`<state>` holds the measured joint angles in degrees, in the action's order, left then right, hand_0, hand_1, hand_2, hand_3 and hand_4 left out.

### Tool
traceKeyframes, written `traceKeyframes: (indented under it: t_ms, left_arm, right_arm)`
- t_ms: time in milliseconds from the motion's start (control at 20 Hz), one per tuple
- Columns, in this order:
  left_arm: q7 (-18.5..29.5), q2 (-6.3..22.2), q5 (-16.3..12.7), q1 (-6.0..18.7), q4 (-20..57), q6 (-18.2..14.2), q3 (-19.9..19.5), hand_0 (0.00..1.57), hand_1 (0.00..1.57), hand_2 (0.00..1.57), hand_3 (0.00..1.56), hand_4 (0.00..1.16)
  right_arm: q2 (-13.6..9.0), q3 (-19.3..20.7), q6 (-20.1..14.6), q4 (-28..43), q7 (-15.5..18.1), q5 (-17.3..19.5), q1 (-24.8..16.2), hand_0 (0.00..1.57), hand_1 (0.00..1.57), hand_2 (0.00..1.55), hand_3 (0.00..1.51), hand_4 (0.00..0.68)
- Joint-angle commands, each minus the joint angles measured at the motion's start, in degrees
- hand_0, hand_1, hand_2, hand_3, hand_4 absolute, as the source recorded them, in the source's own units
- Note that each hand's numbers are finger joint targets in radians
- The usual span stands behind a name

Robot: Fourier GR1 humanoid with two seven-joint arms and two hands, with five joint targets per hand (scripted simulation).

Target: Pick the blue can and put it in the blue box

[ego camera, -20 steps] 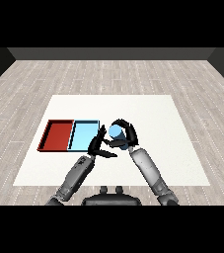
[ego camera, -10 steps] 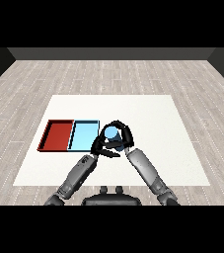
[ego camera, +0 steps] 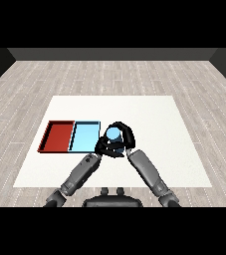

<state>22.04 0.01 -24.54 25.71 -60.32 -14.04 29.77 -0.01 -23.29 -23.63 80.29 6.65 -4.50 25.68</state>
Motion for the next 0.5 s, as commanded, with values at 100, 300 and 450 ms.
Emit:
traceKeyframes:
  t_ms: [100,300,450]
  left_arm:
    - [-5.68,-0.01,0.25,4.41,2.40,-5.21,0.69,0.00,0.00,0.00,0.00,0.48]
    - [-0.85,0.02,-8.27,5.28,3.64,-12.63,6.93,0.00,0.00,0.10,0.00,0.60]
    - [3.43,0.03,-13.85,1.39,0.60,-9.32,6.43,1.44,1.44,1.41,1.22,0.62]
  right_arm:
    - [0.01,-1.78,-0.11,-6.19,9.25,-7.00,-1.61,1.48,1.48,1.47,1.39,0.592]
    - [-0.01,-6.24,-5.23,0.26,4.05,-7.86,-0.17,1.47,1.47,1.45,1.39,0.607]
    - [-0.02,-5.62,-4.16,0.97,6.02,-8.65,-1.50,1.45,1.45,1.44,1.39,0.615]
